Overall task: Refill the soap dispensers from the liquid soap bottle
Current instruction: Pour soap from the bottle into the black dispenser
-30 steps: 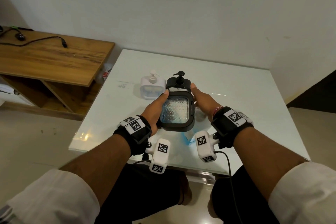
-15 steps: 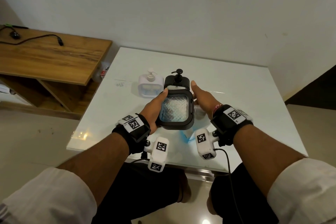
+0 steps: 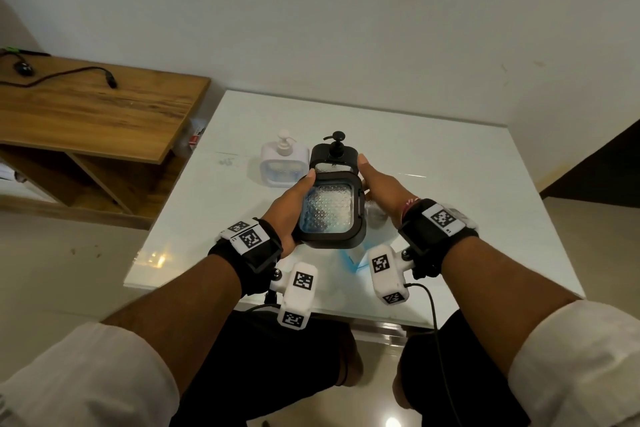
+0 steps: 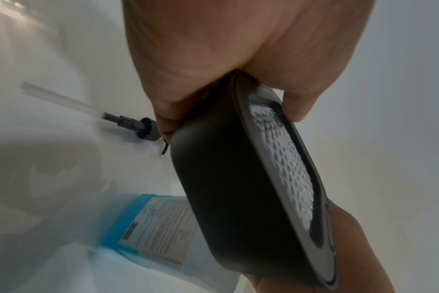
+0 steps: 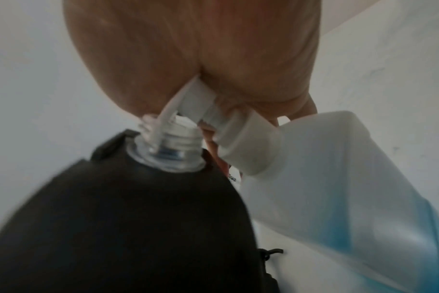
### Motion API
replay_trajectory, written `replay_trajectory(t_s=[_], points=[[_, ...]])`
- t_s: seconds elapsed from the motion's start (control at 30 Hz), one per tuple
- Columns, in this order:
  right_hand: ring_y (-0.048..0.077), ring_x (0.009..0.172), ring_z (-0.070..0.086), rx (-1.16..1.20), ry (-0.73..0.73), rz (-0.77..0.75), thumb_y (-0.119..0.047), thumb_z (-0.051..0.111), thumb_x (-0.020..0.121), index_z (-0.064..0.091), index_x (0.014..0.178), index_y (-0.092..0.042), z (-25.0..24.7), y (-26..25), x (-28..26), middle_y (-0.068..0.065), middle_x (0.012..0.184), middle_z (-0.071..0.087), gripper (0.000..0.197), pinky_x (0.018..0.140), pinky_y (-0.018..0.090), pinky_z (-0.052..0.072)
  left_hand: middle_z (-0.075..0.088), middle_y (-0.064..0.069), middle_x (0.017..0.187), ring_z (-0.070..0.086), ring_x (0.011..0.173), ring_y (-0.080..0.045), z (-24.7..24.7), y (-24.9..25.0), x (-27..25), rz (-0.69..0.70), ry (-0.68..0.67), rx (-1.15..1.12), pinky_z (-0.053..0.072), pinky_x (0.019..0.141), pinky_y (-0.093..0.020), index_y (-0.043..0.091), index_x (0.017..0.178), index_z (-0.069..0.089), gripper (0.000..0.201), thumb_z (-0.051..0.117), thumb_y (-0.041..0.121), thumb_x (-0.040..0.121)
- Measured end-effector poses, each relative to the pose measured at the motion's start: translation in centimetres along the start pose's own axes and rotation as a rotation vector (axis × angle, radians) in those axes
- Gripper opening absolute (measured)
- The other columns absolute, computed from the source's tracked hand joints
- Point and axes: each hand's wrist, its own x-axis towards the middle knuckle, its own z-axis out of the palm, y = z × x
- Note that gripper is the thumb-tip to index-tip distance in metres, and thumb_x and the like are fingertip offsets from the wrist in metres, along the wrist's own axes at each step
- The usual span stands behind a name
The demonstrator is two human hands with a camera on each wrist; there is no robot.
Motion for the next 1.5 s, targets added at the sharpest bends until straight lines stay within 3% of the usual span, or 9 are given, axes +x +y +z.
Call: replay_trajectory(t_s=[0.2,0.37,0.57,0.63,0.77,0.9,1.2,1.37,1.5], points=[[0.026,0.112,0.055,-0.003,0.044,0.001,-0.071,0.024,0.093,0.065,0.12,-0.01,0.0,0.0,0.2,0.011,0.122,0.06,0.078,0.102,0.04,0.037,0.072,-0.013,0.127,0.068,0.118,-0.03,0.1,0.2,0.2,0.0,0.004,-0.004,0.05,0.107,-0.045,0.014,0.134,0.065,0.054,0.048,0.054,0.102],[0.025,0.095,0.057,-0.115,0.113,0.001,-0.065,0.03,0.096,0.07,0.103,-0.005,0.3,0.0,0.1,0.013,0.108,0.066,0.073,0.085,0.031,0.035,0.071,-0.013,0.128,0.066,0.122,-0.031,-0.1,0.2,0.3,-0.008,0.02,0.002,0.048,0.11,-0.048,0.015,0.137,0.064,0.055,0.051,0.055,0.101],[0.027,0.118,0.055,-0.004,0.004,0.022,-0.078,0.025,0.088,0.063,0.126,-0.013,0.1,-0.2,0.0,0.011,0.13,0.06,0.084,0.109,0.046,0.035,0.073,-0.012,0.123,0.071,0.108,-0.027,0.3,0.2,-0.3,0.008,0.002,-0.003,0.055,0.094,-0.041,0.014,0.129,0.067,0.05,0.046,0.052,0.104],[0.028,0.12,0.054,0.021,0.005,0.02,-0.077,0.024,0.088,0.061,0.128,-0.012,0.1,-0.3,0.0,0.012,0.132,0.059,0.084,0.111,0.047,0.034,0.074,-0.012,0.123,0.072,0.105,-0.026,0.4,0.2,-0.4,0.008,-0.005,-0.014,0.056,0.091,-0.039,0.014,0.127,0.068,0.049,0.044,0.051,0.105],[0.025,0.102,0.056,-0.052,0.078,0.017,-0.069,0.028,0.094,0.069,0.112,-0.008,0.3,-0.2,-0.1,0.011,0.113,0.063,0.075,0.091,0.034,0.036,0.072,-0.014,0.127,0.068,0.117,-0.031,0.3,0.4,-0.3,-0.002,0.03,0.003,0.053,0.101,-0.044,0.014,0.133,0.066,0.053,0.049,0.053,0.103],[0.025,0.094,0.054,-0.156,0.126,-0.007,-0.062,0.03,0.097,0.069,0.103,-0.004,0.3,-0.1,-0.3,0.012,0.103,0.062,0.071,0.084,0.031,0.034,0.072,-0.013,0.126,0.067,0.119,-0.031,0.3,0.3,-0.4,-0.012,0.05,-0.008,0.055,0.097,-0.042,0.014,0.135,0.064,0.053,0.049,0.053,0.103],[0.027,0.116,0.054,0.009,0.017,0.008,-0.071,0.023,0.093,0.063,0.123,-0.012,-0.2,0.1,0.3,0.011,0.127,0.059,0.078,0.109,0.046,0.035,0.073,-0.013,0.124,0.071,0.109,-0.027,0.8,0.3,-0.7,-0.001,-0.003,-0.046,0.055,0.094,-0.04,0.014,0.131,0.066,0.051,0.044,0.052,0.105],[0.024,0.094,0.054,-0.1,0.095,0.011,-0.065,0.029,0.096,0.069,0.108,-0.004,0.3,0.0,0.0,0.01,0.105,0.061,0.074,0.086,0.031,0.034,0.071,-0.014,0.128,0.069,0.115,-0.03,0.5,0.5,-0.4,-0.015,0.018,-0.035,0.055,0.095,-0.041,0.014,0.134,0.065,0.052,0.047,0.052,0.104],[0.025,0.096,0.054,-0.116,0.114,0.012,-0.064,0.029,0.097,0.068,0.109,-0.004,0.1,0.2,0.0,0.011,0.106,0.06,0.072,0.086,0.031,0.033,0.071,-0.013,0.128,0.067,0.118,-0.03,0.6,0.4,-0.7,-0.023,0.017,-0.056,0.055,0.094,-0.041,0.013,0.137,0.063,0.053,0.045,0.052,0.104]])
